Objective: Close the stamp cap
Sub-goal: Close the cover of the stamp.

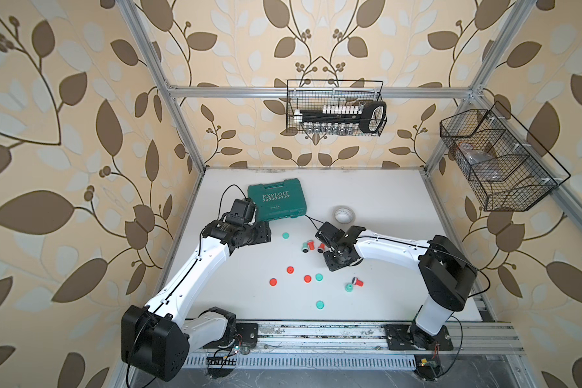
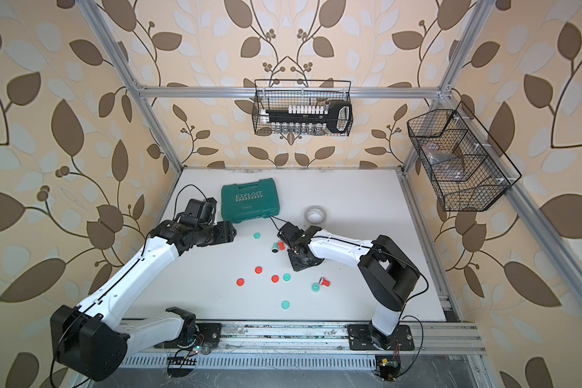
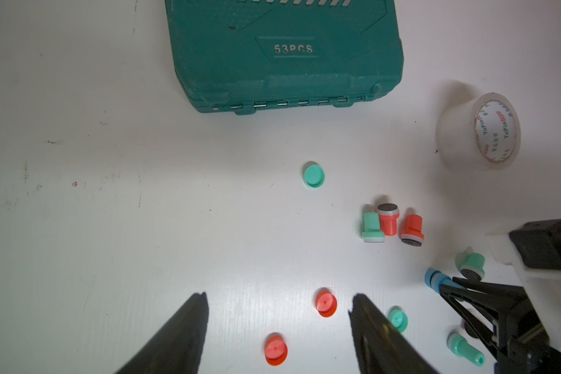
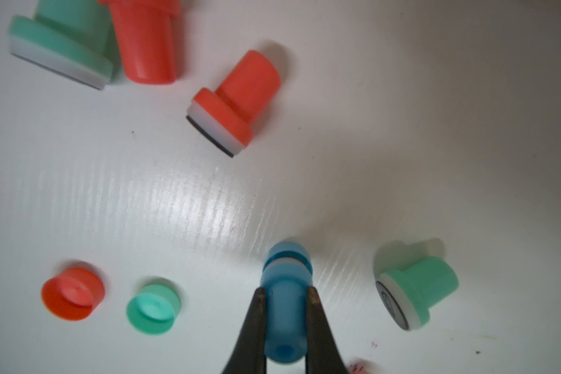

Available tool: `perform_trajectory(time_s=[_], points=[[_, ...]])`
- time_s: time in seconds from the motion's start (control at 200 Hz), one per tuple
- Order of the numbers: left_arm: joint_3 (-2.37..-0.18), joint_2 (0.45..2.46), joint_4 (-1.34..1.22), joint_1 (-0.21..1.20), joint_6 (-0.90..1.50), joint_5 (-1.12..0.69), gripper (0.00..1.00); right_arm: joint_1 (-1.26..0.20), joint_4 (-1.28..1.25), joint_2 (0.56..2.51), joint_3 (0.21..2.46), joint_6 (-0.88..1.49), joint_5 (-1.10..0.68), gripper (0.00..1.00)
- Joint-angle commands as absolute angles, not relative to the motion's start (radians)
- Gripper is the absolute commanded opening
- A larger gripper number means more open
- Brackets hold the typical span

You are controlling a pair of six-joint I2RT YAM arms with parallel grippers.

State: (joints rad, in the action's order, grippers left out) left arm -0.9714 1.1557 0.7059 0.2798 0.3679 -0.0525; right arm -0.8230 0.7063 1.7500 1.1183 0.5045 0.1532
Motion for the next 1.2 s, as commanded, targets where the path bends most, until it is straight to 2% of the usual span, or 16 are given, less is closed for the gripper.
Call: perform_trajectory(time_s=[0.0, 1.195], points=[[-0.988, 1.135, 0.696, 0.272, 0.352, -0.057, 0.72, -0.829, 0.725, 1.783, 1.136, 0.501, 0.171, 0.0], [-0.991, 1.15, 0.706, 0.268, 0.345, -0.038, 0.73, -0.828, 0.7, 1.956, 1.049, 0.574, 0.071, 0.0]])
